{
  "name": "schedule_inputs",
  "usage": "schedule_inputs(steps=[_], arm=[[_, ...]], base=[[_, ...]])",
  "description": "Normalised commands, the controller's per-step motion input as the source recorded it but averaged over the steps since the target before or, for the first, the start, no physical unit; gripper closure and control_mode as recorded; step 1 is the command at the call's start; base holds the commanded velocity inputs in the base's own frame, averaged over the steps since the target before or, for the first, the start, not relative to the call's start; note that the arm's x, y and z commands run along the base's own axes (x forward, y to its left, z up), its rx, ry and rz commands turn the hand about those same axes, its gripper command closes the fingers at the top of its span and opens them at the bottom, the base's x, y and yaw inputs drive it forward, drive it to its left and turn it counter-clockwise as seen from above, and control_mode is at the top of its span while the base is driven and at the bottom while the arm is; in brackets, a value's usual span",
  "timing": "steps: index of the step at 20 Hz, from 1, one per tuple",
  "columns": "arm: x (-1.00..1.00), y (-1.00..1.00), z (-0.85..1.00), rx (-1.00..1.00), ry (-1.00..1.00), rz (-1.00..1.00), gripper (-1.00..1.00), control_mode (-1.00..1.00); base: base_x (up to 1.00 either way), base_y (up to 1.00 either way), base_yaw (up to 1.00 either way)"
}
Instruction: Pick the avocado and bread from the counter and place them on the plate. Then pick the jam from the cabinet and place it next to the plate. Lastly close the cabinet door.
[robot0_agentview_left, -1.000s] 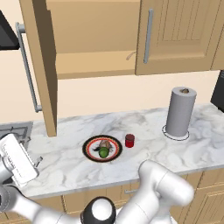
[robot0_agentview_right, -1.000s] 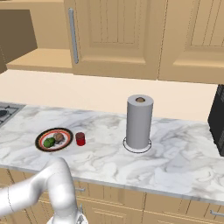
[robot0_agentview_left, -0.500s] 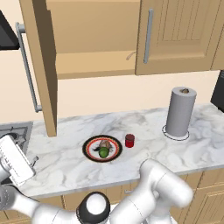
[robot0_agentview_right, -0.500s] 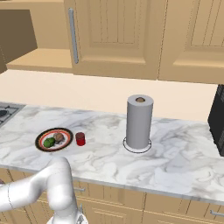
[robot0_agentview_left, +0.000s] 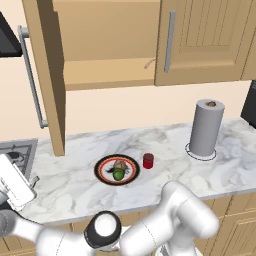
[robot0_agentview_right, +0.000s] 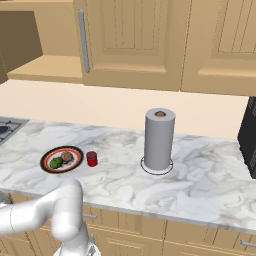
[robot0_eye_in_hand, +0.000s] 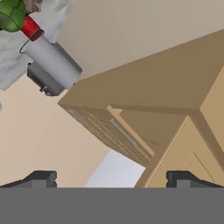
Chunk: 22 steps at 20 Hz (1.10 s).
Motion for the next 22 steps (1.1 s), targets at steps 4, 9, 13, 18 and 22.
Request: schedule_inputs(steps=[4, 9, 13, 18, 22], arm=[[0.05, 0.13, 0.04, 0.0, 0.0, -0.03, -1.0, -1.0], [0.01, 0.08, 0.28, 0.0, -0.03, -0.05, -1.0, -1.0], [0.0, 0.03, 0.41, -0.01, -0.09, -0.07, -1.0, -1.0], [0.0, 0.0, 0.35, -0.02, -0.11, -0.09, -1.0, -1.0], [0.0, 0.0, 0.23, -0.01, -0.09, -0.07, -1.0, -1.0]], base=[[0.0, 0.0, 0.0], [0.0, 0.0, 0.0], [0.0, 0.0, 0.0], [0.0, 0.0, 0.0], [0.0, 0.0, 0.0]])
